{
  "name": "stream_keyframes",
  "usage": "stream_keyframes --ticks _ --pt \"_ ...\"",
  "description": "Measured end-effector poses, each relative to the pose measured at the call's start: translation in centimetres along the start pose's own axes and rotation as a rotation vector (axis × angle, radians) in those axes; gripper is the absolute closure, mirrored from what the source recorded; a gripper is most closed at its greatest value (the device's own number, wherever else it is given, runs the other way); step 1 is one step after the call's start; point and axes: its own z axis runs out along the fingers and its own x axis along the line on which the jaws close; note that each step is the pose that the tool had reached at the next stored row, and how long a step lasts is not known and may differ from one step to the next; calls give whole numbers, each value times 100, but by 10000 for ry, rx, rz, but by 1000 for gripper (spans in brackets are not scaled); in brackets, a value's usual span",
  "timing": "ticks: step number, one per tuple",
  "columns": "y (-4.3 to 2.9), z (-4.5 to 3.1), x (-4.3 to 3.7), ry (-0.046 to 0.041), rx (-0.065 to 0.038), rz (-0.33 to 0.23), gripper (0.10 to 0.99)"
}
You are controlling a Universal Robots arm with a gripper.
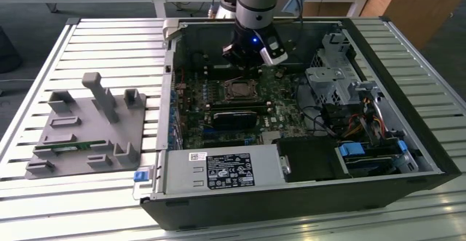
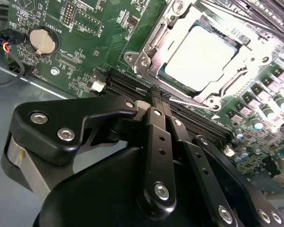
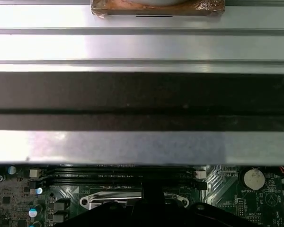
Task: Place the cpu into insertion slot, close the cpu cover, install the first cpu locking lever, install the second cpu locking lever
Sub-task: 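Install the first cpu locking lever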
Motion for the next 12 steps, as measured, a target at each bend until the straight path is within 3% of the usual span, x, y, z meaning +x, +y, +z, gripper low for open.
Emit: stream_keyframes --ticks 12 --pt "-15 102 -32 8 2 2 980"
